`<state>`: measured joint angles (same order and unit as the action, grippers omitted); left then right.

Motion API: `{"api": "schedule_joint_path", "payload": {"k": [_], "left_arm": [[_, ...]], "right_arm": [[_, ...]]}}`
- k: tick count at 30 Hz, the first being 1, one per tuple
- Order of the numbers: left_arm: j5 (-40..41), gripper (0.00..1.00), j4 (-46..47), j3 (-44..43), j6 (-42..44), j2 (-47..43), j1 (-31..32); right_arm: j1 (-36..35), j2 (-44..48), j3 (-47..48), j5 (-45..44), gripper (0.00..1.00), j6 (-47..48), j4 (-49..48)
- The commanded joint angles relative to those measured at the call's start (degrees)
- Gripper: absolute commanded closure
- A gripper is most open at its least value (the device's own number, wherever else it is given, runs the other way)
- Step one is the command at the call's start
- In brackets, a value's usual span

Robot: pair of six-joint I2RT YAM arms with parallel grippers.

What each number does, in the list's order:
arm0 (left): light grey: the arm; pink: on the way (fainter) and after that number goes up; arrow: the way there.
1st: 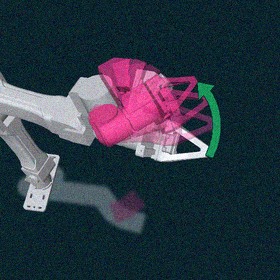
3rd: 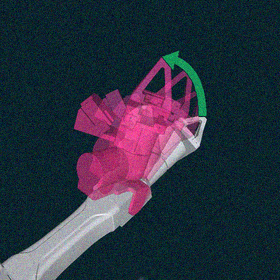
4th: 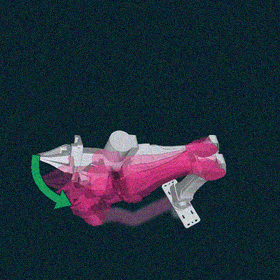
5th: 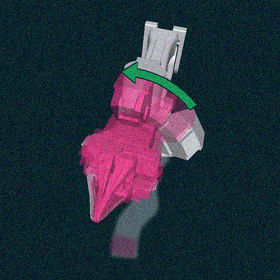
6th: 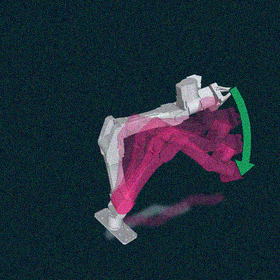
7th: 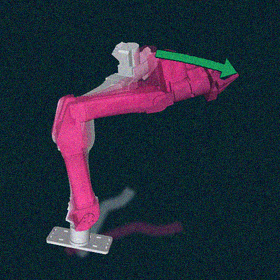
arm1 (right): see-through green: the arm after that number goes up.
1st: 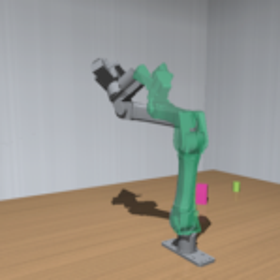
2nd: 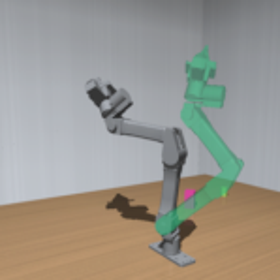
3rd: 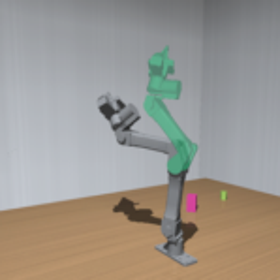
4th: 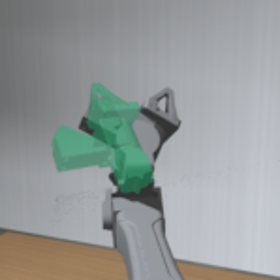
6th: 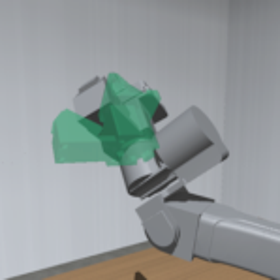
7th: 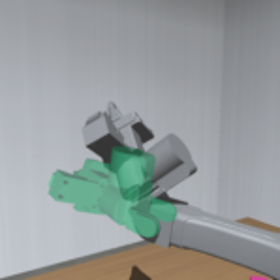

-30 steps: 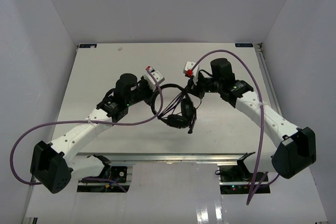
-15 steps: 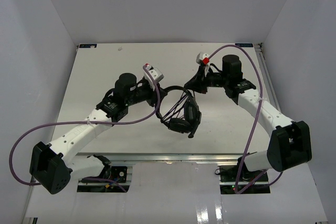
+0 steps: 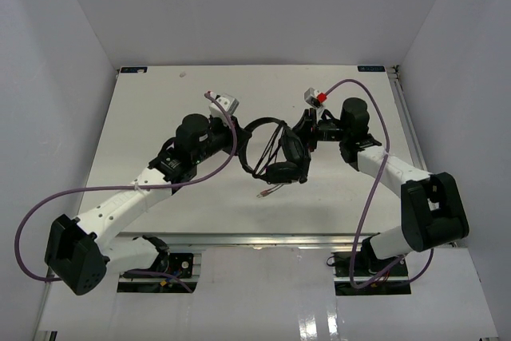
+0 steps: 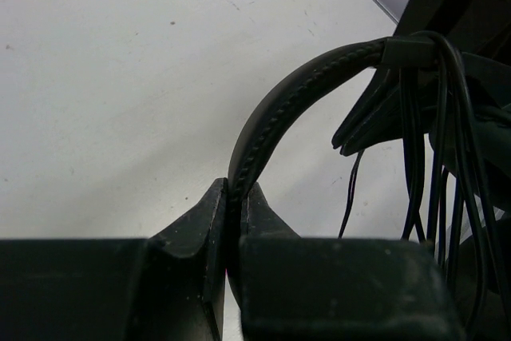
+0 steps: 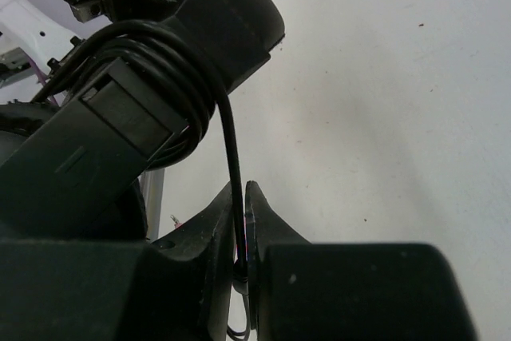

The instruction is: Wrap the headphones

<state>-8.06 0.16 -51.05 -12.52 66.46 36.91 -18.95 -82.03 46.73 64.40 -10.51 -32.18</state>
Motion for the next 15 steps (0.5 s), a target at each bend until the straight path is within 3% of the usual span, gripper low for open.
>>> {"api": "schedule_joint_path", "payload": {"k": [1, 9, 15], "left_arm": [[11.96, 1.00, 10.74, 3.96, -12.80, 0.67, -0.09], [19.70, 1.00, 19.57, 10.67, -25.39, 8.19, -0.71], [27.50, 1.00, 22.93, 13.71, -36.31, 13.16, -1.66]], "right_arm": [[0.38, -8.00, -2.84, 2.20, 0.87, -11.98, -13.83], [0.23, -24.27, -3.73, 2.11, 0.83, -29.56, -38.07], [0.08, -34.69, -1.85, 1.05, 0.79, -38.67, -46.63]]}}
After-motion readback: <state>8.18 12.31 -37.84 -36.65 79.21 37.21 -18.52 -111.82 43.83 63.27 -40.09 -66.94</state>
